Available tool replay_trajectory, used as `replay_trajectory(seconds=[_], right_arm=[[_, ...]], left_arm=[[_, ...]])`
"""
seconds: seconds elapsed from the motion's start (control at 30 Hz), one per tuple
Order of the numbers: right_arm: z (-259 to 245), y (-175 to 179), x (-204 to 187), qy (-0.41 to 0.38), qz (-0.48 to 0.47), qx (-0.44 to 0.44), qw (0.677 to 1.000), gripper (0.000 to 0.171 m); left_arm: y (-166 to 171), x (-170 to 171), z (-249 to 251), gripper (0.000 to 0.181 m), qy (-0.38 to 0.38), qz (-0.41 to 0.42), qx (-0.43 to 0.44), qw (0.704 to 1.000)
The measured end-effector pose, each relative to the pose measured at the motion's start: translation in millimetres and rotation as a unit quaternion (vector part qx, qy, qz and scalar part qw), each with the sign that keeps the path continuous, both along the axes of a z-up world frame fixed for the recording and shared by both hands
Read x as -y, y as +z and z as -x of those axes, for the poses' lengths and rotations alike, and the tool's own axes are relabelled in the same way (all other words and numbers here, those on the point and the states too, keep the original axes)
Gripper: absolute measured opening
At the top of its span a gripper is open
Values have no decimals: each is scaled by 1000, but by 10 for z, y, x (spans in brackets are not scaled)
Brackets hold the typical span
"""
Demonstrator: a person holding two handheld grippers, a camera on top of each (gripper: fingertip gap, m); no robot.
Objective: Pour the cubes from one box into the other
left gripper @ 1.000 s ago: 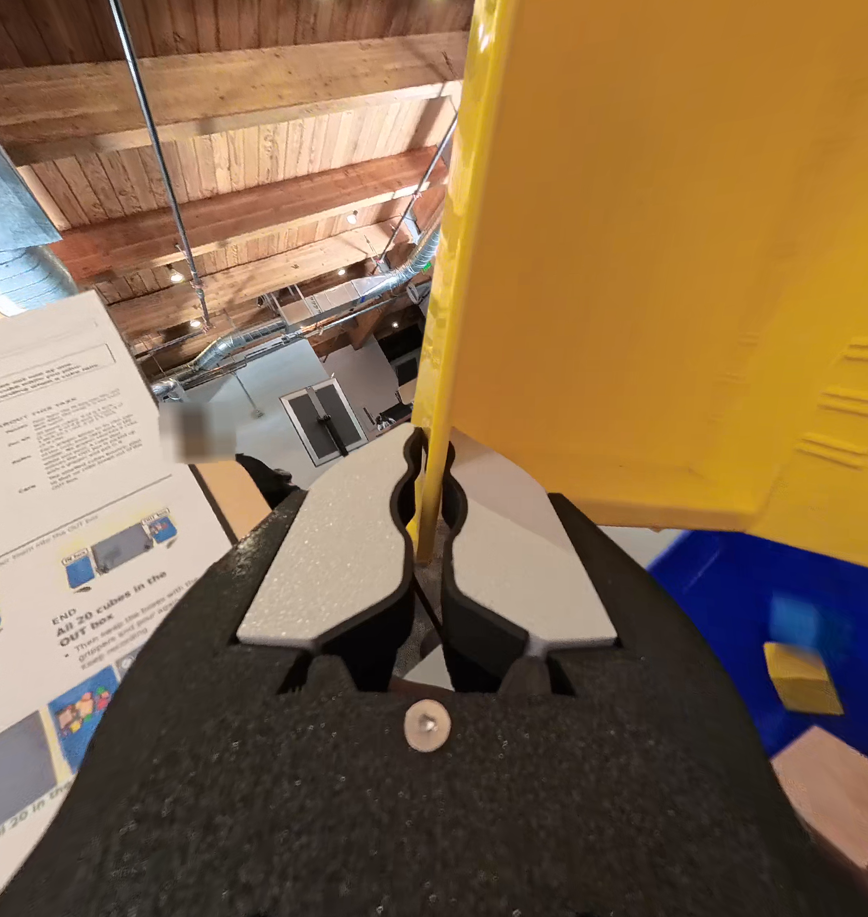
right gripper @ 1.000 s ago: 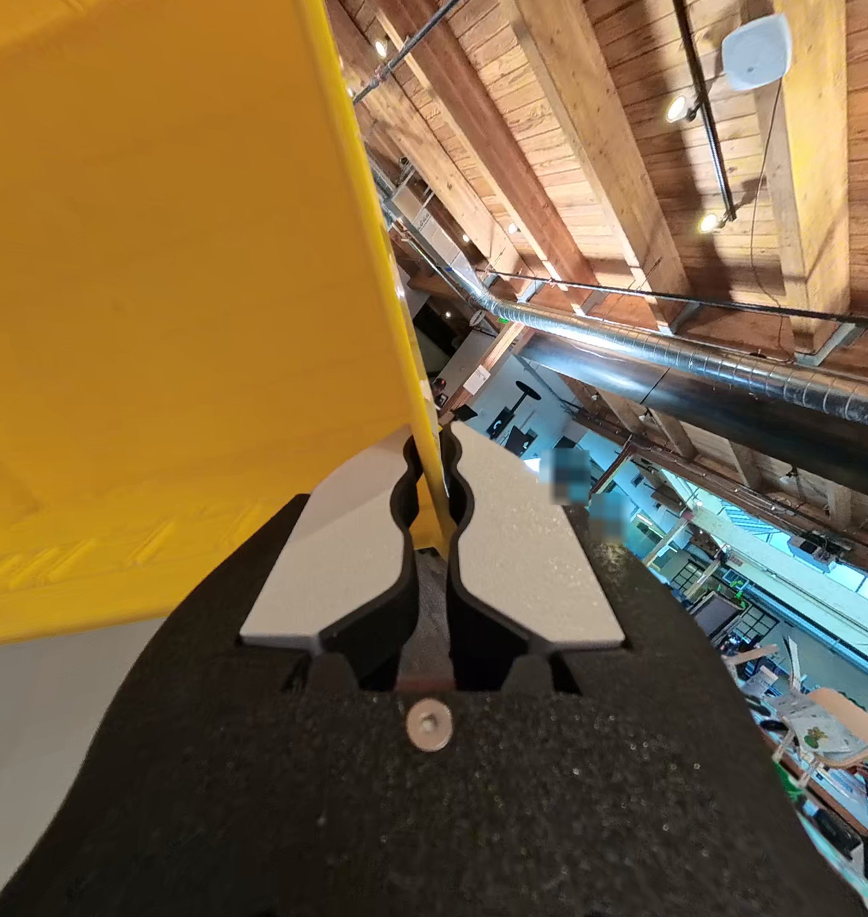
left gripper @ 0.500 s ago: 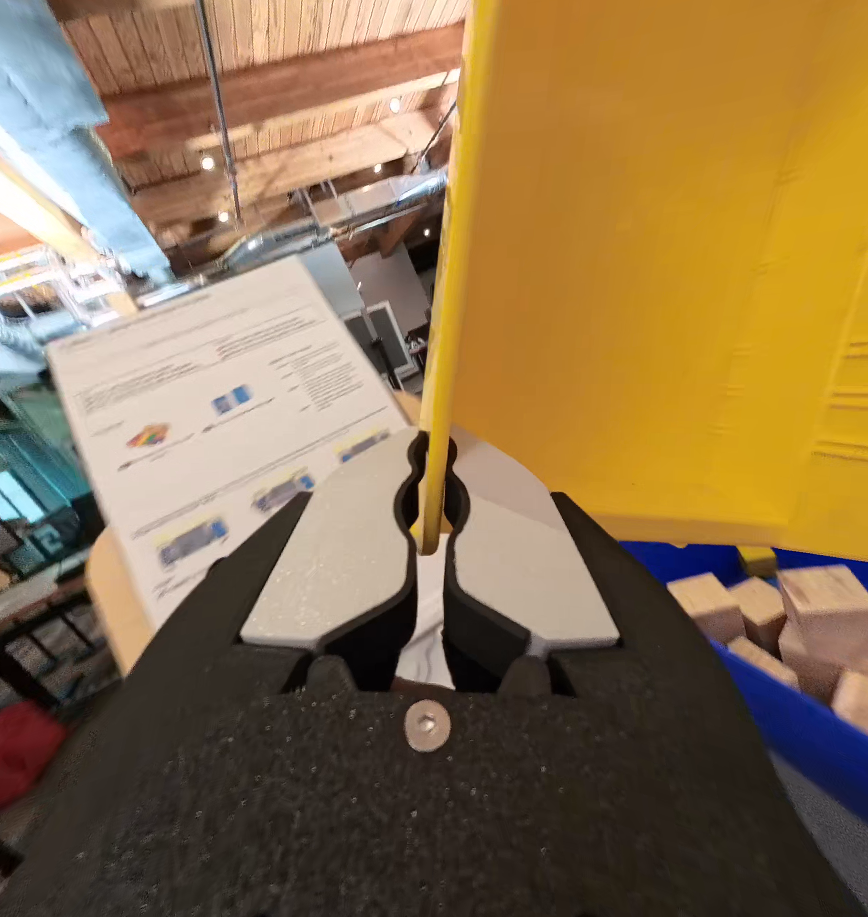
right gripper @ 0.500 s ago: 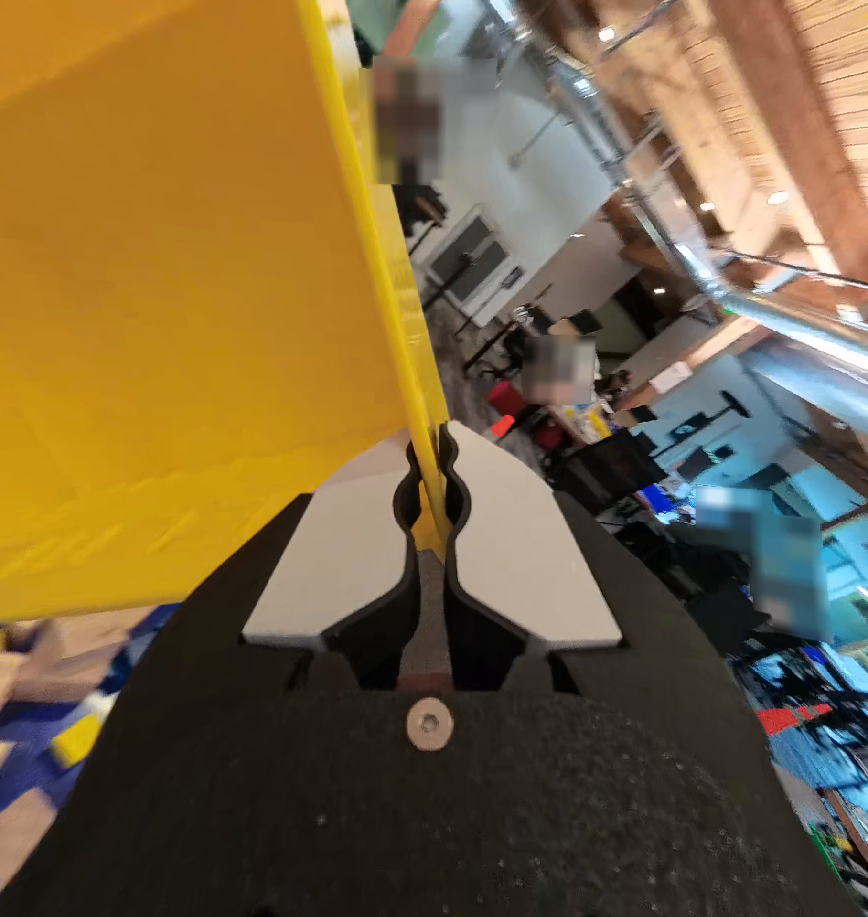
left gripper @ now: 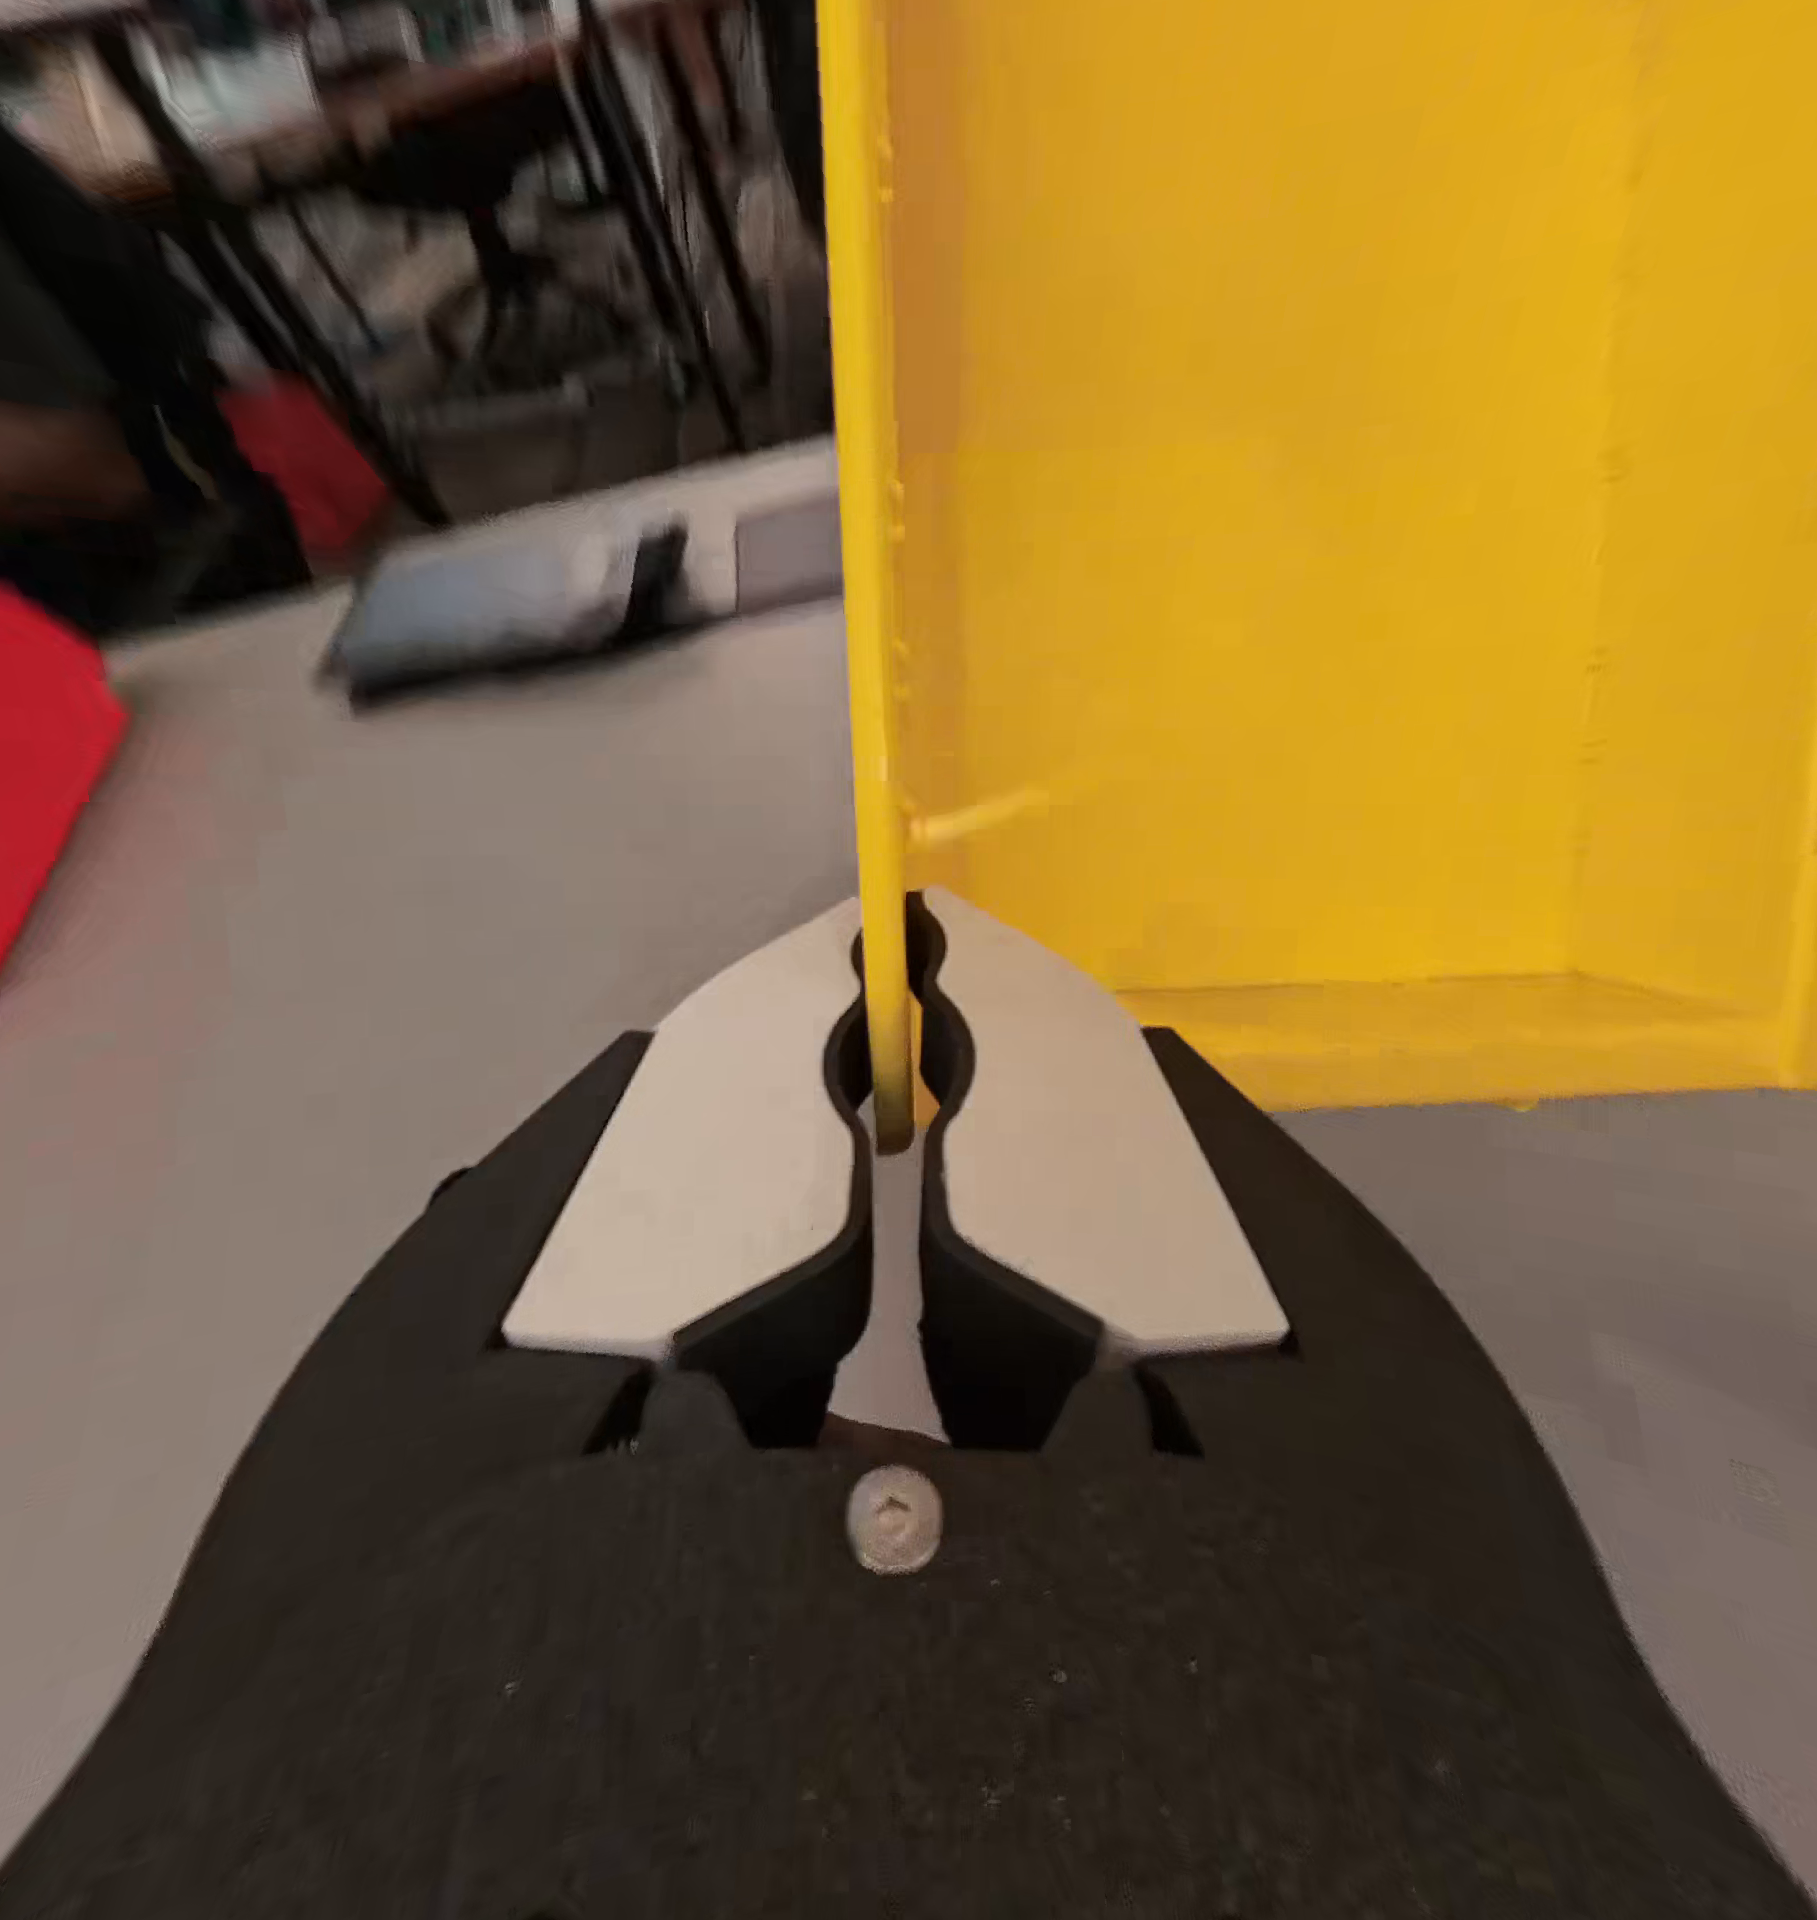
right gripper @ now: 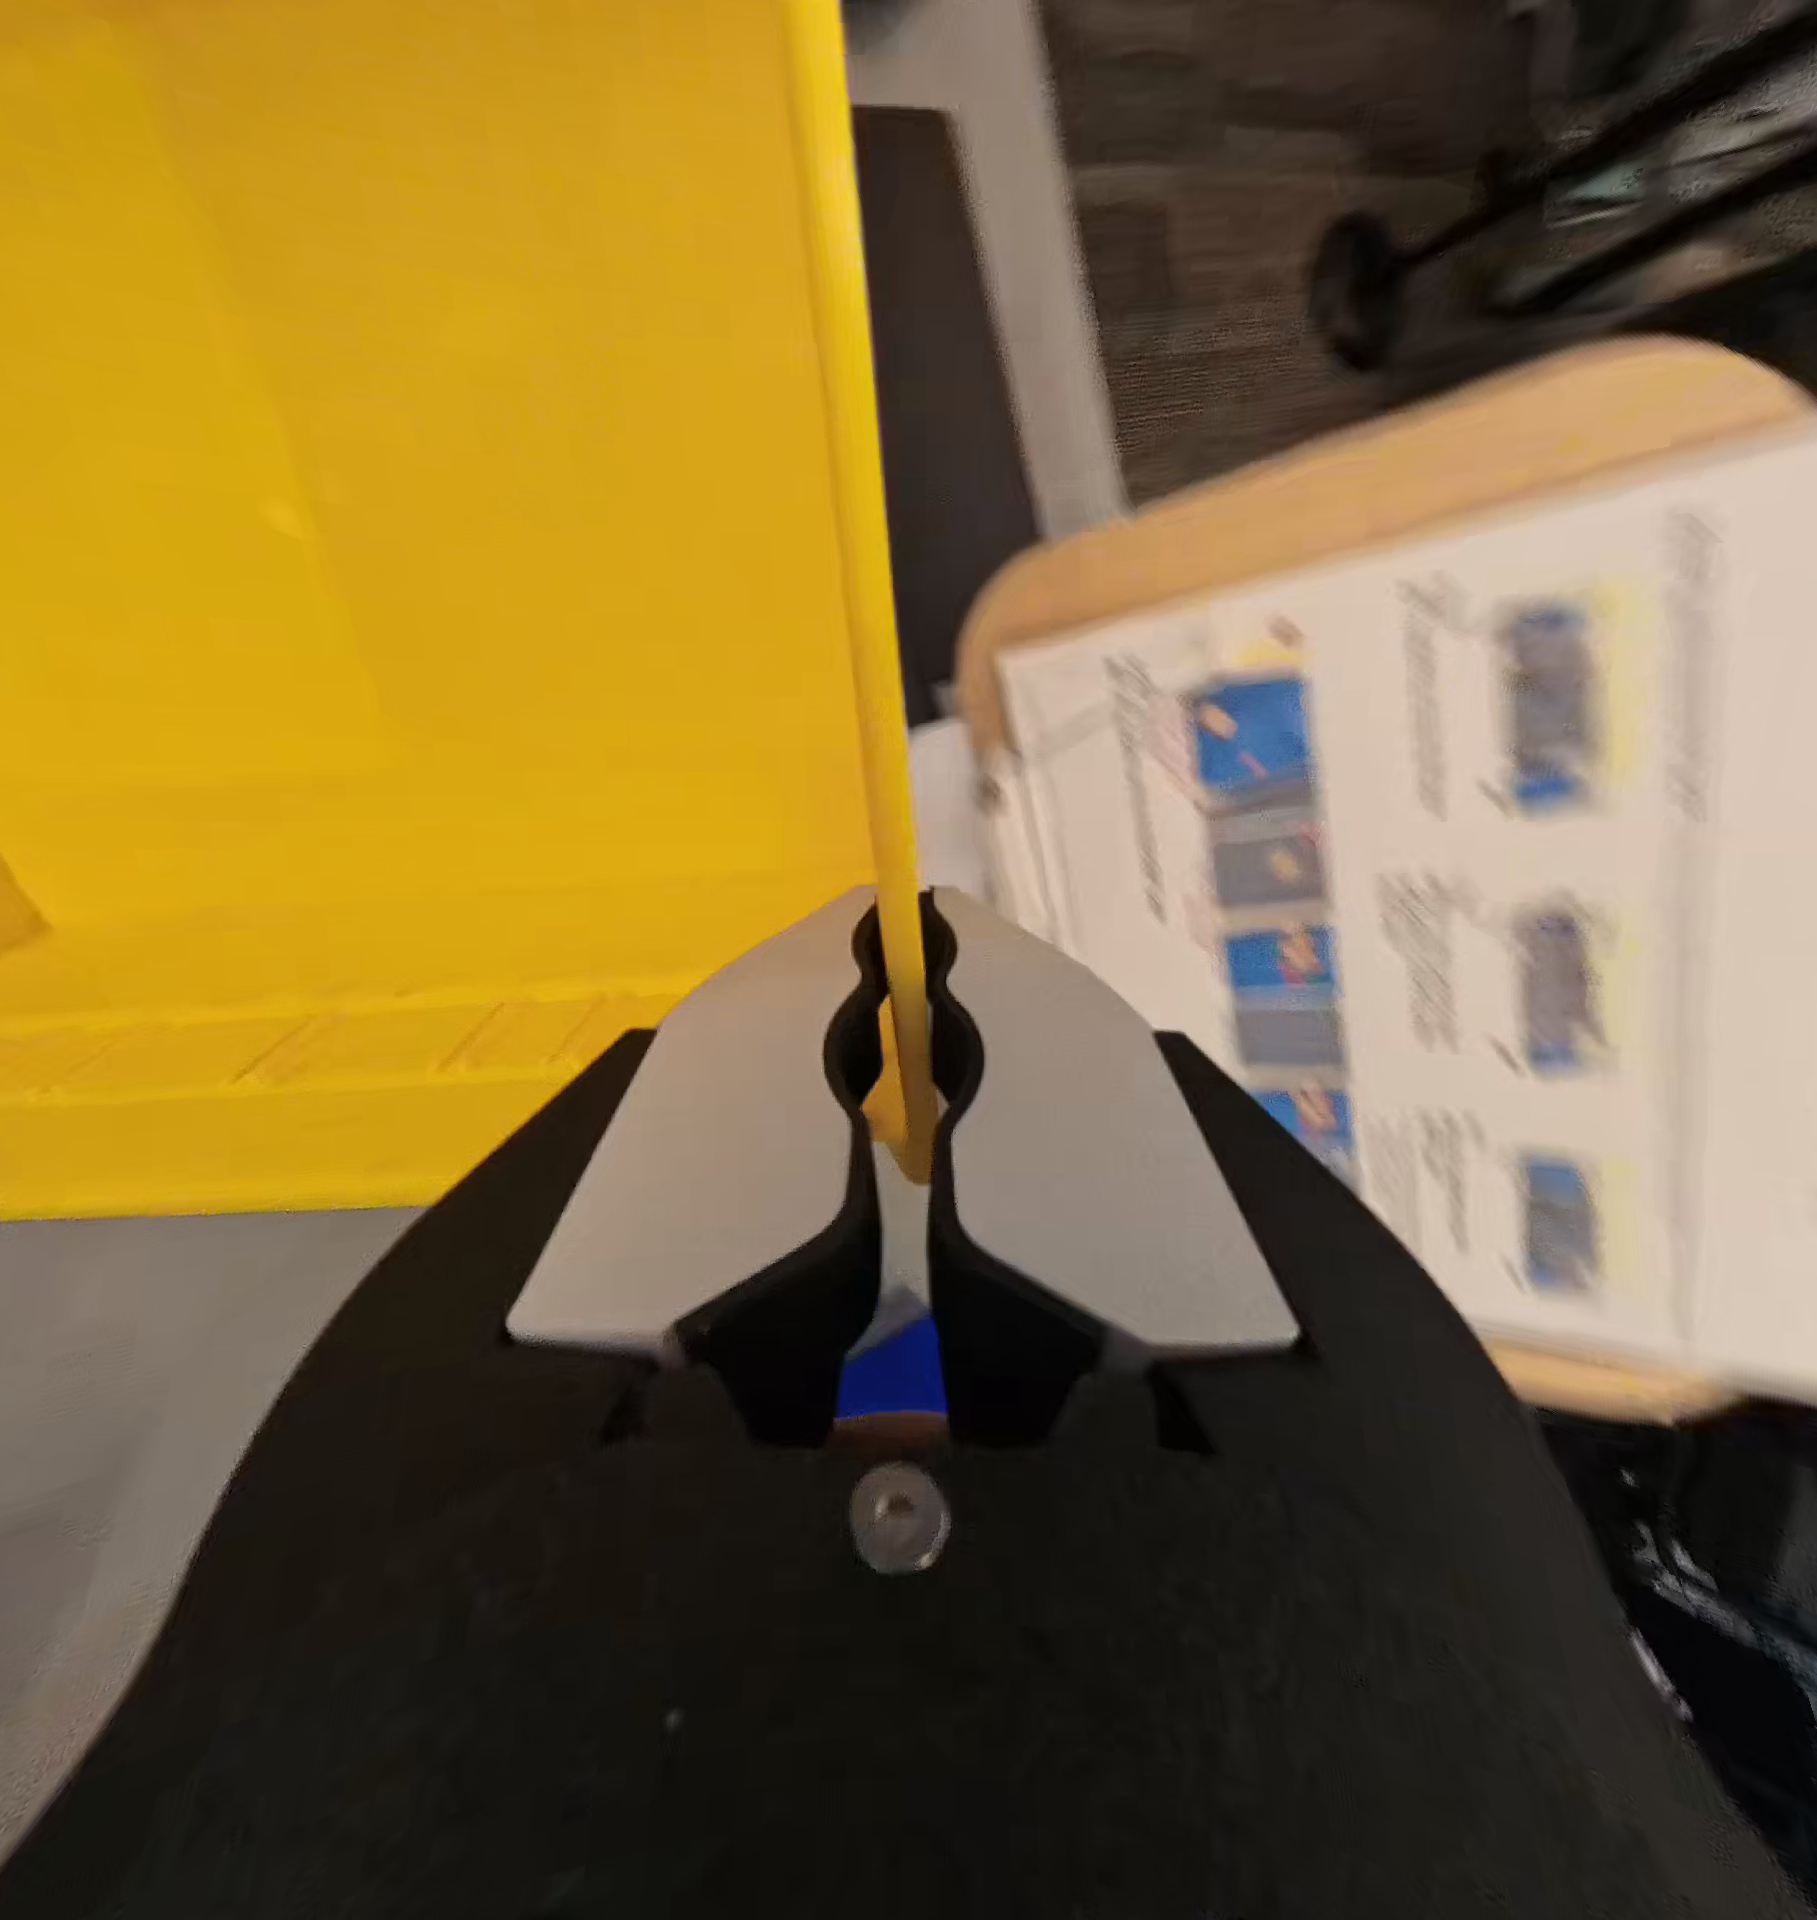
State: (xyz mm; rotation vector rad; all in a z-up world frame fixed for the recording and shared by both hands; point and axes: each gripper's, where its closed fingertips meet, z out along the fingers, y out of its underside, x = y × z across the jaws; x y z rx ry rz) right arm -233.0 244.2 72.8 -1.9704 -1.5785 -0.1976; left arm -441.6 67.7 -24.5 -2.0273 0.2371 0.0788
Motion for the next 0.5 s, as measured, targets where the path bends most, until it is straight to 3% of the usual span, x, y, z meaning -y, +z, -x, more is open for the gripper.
replay_trajectory(seconds=[0.1,0.23,0.33,0.5], right_arm=[[593,-578,-182,23,90,23,995,4],[938,-1219,-368,35,188,76,979,5],[1072,-1515,-508,34,215,109,970,7],[1239,-1847,-636,17,289,82,954,6]], left_arm=[[-303,114,429,2,42,28,47,998],[-731,145,582,3,51,80,96,991],[-897,120,595,2,39,122,95,987],[-1031,2,766,3,31,164,103,981]])
